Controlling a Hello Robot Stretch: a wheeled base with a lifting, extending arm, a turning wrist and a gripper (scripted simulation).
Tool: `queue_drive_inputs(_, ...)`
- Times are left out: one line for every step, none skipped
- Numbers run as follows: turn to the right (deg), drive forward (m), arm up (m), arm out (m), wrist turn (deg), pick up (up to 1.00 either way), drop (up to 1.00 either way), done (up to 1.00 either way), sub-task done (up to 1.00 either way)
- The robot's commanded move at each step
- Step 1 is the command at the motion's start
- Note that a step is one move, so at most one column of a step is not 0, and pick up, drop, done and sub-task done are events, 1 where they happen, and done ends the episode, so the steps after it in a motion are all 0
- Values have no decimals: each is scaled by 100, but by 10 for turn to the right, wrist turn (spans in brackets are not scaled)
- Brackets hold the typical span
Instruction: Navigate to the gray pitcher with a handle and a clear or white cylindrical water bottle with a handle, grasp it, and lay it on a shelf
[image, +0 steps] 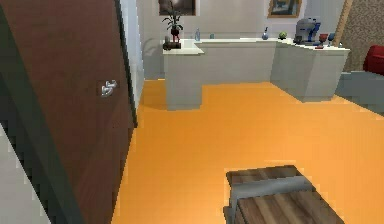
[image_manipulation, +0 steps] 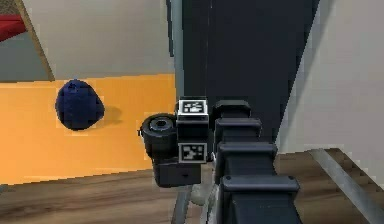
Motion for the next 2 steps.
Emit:
queue_drive_inputs(0, 0, 0, -8, 0, 0, 0, 0, 0)
queue_drive_inputs(0, 0, 0, 0, 0, 0, 0, 100, 0)
